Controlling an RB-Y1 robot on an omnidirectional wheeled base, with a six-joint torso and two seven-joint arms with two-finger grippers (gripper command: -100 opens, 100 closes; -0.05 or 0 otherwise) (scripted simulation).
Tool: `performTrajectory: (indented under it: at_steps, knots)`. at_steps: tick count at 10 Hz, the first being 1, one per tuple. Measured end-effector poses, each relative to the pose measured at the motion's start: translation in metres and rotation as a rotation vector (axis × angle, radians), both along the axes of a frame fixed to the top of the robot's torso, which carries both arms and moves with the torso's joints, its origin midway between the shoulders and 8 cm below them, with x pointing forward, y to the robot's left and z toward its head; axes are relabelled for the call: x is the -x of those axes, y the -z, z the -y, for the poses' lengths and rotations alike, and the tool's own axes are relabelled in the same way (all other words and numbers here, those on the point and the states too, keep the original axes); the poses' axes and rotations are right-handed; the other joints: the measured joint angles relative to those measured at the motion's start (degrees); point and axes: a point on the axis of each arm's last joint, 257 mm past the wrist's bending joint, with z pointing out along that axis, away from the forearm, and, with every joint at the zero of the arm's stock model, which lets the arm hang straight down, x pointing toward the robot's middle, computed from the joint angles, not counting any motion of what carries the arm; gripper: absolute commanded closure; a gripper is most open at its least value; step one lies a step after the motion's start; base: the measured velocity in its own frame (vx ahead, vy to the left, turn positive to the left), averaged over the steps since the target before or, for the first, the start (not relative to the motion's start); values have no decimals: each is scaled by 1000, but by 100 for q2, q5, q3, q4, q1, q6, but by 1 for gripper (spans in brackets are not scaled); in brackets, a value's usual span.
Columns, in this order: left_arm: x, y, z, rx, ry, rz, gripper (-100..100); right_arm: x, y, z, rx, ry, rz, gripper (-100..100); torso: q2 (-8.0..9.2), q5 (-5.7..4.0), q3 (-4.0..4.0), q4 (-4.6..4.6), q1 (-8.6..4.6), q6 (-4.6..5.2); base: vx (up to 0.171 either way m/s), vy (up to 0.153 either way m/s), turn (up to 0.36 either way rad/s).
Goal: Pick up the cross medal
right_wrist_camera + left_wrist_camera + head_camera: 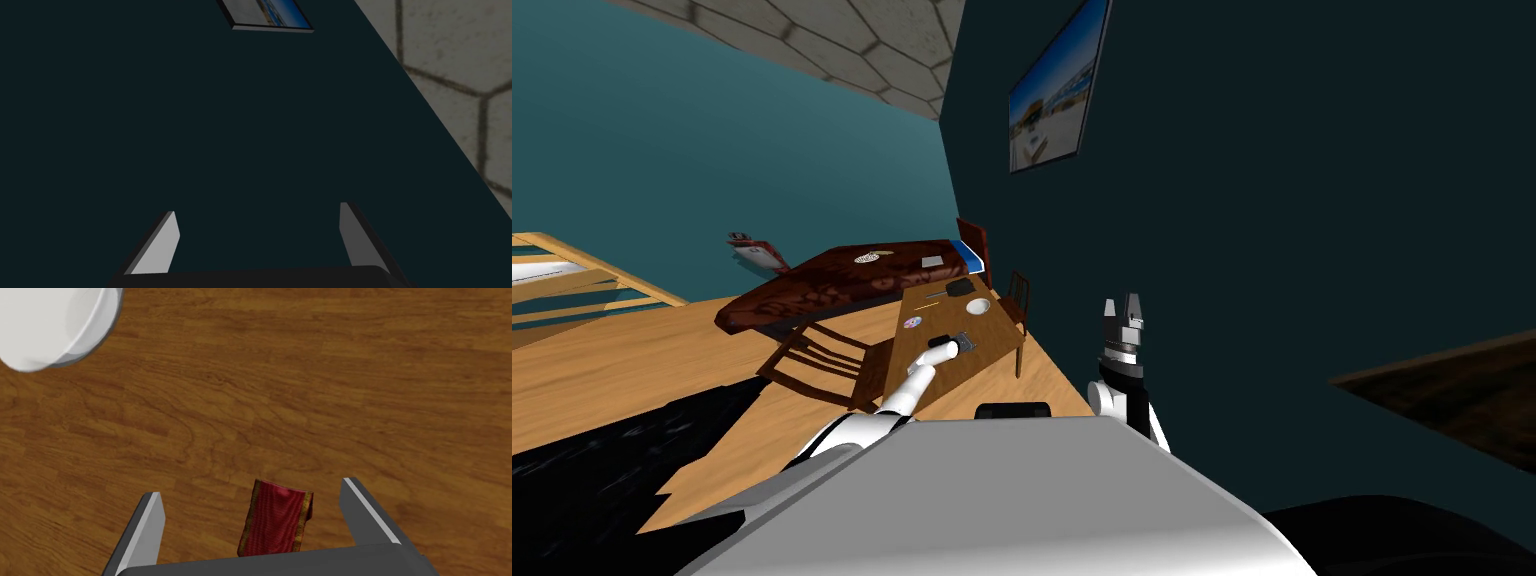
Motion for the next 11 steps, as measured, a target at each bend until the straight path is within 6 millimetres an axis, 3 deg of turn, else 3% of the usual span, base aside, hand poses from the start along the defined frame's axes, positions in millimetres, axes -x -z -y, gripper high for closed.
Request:
performTrajectory:
  at_steps: [5, 11]
  knots:
    - [23, 28, -21, 54, -81, -136, -100, 0, 0, 0, 0, 0, 0, 0, -2, 0, -1, 0, -1, 0, -14, 31, -50]
    - [42, 45, -35, 98, -145, -234, -100, 0, 0, 0, 0, 0, 0, 0, -7, 0, -3, -1, 2, -1, 3, 29, -35]
